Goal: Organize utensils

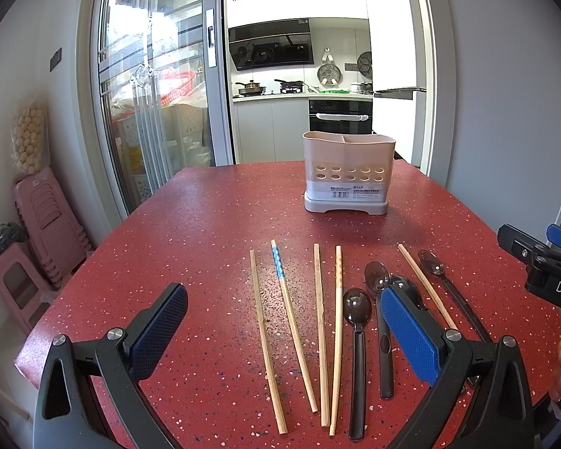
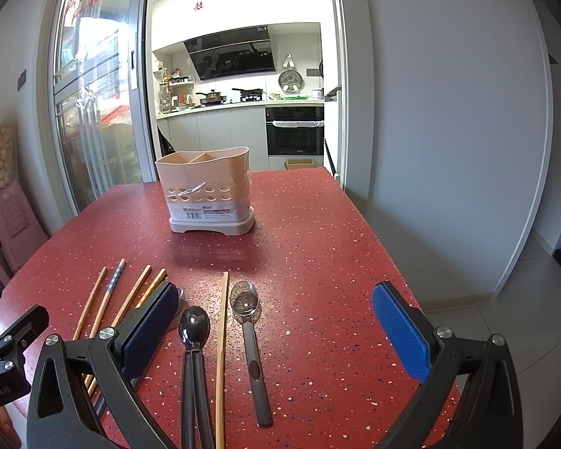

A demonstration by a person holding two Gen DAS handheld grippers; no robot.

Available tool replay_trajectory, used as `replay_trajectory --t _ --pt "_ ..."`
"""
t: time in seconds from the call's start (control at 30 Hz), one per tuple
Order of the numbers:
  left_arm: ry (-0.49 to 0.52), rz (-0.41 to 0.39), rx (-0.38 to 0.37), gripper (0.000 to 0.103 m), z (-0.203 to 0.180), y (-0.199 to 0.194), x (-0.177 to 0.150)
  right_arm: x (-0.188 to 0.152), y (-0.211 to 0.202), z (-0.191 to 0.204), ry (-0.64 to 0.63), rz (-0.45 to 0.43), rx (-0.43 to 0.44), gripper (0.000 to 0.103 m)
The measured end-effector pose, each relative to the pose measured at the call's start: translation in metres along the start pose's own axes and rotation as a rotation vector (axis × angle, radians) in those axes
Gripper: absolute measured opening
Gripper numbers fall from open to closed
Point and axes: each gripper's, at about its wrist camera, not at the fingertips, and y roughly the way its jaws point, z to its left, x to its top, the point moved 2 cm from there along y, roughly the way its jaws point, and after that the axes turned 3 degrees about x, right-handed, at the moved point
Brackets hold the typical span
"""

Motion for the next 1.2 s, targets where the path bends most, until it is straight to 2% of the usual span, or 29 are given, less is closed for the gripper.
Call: replay_trajectory --t 1.2 --pt "-0.003 -0.01 -0.005 0.103 0.0059 -0.0013 0.0039 0.0001 -0.0006 0.006 0.008 0.002 0.005 0.103"
